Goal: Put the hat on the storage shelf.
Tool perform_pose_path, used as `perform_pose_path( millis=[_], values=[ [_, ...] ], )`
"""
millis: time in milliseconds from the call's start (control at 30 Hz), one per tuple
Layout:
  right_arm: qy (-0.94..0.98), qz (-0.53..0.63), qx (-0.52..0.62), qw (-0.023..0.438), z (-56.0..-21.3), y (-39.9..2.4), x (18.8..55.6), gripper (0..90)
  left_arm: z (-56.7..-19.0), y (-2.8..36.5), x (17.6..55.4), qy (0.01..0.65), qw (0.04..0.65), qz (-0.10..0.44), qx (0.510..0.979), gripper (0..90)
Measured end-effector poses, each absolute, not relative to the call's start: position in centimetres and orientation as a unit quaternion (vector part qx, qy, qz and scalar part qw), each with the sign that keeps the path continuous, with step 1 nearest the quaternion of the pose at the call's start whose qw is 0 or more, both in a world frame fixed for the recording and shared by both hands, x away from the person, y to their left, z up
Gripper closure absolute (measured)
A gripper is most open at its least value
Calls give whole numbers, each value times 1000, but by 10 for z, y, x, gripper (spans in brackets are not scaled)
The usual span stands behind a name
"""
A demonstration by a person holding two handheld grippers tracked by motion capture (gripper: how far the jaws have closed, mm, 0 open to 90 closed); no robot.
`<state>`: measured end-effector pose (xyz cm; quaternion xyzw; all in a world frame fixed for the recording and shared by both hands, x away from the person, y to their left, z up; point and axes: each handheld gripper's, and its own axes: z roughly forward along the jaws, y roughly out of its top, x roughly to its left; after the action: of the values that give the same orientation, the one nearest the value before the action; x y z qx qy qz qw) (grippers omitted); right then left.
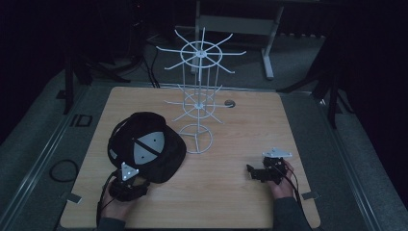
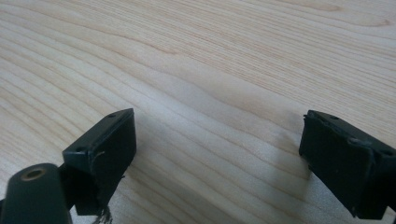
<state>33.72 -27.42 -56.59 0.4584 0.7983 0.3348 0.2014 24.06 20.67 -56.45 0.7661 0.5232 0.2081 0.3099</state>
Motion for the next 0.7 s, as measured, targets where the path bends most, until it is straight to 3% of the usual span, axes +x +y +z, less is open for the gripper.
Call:
perform_pose_path(
  millis=[400,700],
  values=[
    [798,335,458,202,-566,-274,337,109,-564,206,238,513,311,202,774,378],
    [798,335,458,202,-566,-274,337,109,-562,204,233,500,319,187,783,417]
  ],
)
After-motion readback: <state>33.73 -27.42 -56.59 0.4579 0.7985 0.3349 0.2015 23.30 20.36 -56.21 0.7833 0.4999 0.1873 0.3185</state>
